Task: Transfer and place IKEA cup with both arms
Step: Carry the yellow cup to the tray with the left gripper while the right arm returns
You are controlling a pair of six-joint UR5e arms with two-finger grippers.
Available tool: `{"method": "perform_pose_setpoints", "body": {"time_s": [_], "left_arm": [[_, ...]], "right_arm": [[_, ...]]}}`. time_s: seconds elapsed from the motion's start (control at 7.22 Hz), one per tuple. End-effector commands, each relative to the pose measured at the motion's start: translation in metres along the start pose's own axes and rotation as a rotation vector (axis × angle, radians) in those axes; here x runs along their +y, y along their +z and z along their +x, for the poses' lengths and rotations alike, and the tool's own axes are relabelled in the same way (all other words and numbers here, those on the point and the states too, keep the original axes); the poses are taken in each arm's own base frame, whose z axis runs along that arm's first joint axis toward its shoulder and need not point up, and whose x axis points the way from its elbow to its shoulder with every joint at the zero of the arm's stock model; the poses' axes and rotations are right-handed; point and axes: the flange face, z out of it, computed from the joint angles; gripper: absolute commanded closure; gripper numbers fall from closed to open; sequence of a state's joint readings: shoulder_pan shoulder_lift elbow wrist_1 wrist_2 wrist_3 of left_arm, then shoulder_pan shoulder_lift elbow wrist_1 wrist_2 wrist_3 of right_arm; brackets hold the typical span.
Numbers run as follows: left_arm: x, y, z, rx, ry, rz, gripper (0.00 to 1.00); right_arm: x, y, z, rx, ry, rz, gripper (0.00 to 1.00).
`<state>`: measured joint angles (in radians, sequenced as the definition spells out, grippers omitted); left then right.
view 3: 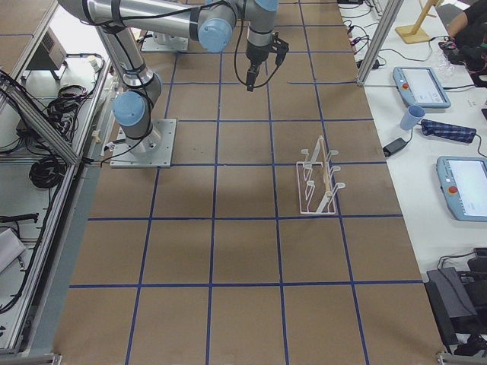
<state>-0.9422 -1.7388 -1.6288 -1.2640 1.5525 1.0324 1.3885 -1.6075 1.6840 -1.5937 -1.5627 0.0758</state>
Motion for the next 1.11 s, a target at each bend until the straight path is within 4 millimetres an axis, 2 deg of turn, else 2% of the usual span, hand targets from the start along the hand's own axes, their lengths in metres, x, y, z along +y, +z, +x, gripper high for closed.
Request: {"method": "perform_pose_setpoints", "body": {"time_s": [0.0, 0.14, 0.28, 0.42, 0.69, 0.83, 0.97], "left_arm": [[0.041, 0.049, -0.06, 0.018, 0.027, -0.009, 1.0], [0.038, 0.071, -0.069, 0.033, 0.031, 0.014, 1.0], [0.036, 0.087, -0.072, 0.058, 0.024, 0.012, 1.0], [0.037, 0.1, -0.072, 0.079, 0.011, 0.001, 1.0], [0.042, 0.114, -0.065, 0.087, -0.006, -0.016, 1.0], [0.046, 0.125, -0.057, 0.109, -0.05, -0.028, 1.0], [0.05, 0.133, -0.051, 0.105, -0.077, -0.029, 1.0]], "right_arm": [[-0.025, -0.027, -0.031, 0.015, -0.051, 0.059, 0.0], [-0.027, -0.042, -0.052, 0.015, -0.087, 0.084, 0.0], [-0.027, -0.064, -0.057, 0.0, -0.096, 0.112, 0.0], [-0.024, -0.072, -0.064, -0.011, -0.095, 0.119, 0.0], [-0.006, -0.068, -0.078, -0.01, -0.122, 0.116, 0.0], [0.001, -0.054, -0.081, 0.013, -0.138, 0.095, 0.0], [0.004, -0.061, -0.081, 0.003, -0.139, 0.11, 0.0]]}}
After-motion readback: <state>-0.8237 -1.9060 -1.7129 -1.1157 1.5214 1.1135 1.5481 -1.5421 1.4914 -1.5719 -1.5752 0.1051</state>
